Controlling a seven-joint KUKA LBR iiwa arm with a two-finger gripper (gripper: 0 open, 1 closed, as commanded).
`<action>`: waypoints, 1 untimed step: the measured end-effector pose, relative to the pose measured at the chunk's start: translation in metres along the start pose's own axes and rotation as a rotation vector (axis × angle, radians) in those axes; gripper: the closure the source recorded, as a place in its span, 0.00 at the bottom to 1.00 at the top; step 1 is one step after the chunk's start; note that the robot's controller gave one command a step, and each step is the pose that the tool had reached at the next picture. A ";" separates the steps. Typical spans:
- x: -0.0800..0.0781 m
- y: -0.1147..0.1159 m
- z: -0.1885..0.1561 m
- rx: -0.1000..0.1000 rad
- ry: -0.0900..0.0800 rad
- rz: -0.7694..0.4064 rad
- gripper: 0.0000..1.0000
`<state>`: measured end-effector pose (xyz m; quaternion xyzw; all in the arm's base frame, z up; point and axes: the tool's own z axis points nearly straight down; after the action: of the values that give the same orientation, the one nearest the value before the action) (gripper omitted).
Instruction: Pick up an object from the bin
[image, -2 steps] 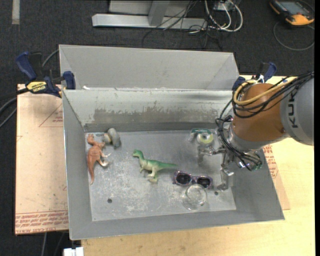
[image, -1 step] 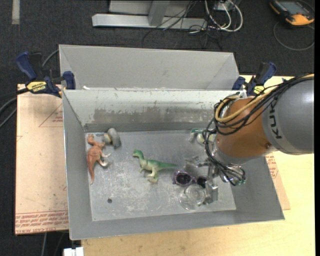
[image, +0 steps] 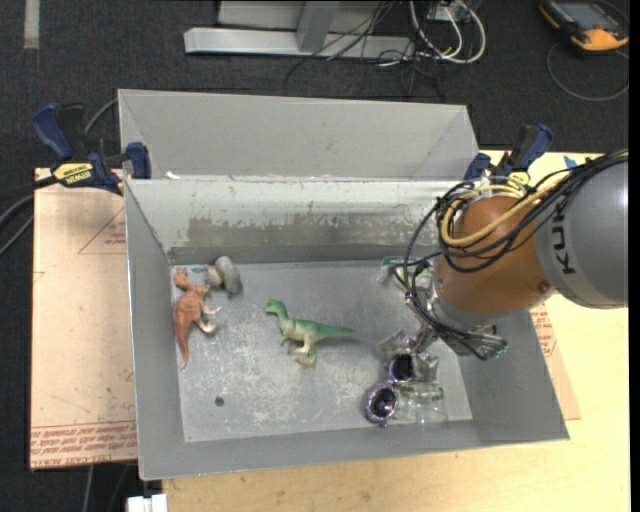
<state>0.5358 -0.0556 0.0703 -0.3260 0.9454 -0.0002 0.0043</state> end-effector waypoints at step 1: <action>0.000 0.000 0.000 0.000 0.000 0.000 1.00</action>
Offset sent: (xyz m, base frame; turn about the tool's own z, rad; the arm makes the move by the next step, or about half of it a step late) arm -0.0021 0.0020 0.0955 -0.0282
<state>0.5358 -0.0556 0.0703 -0.3260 0.9454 -0.0002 0.0043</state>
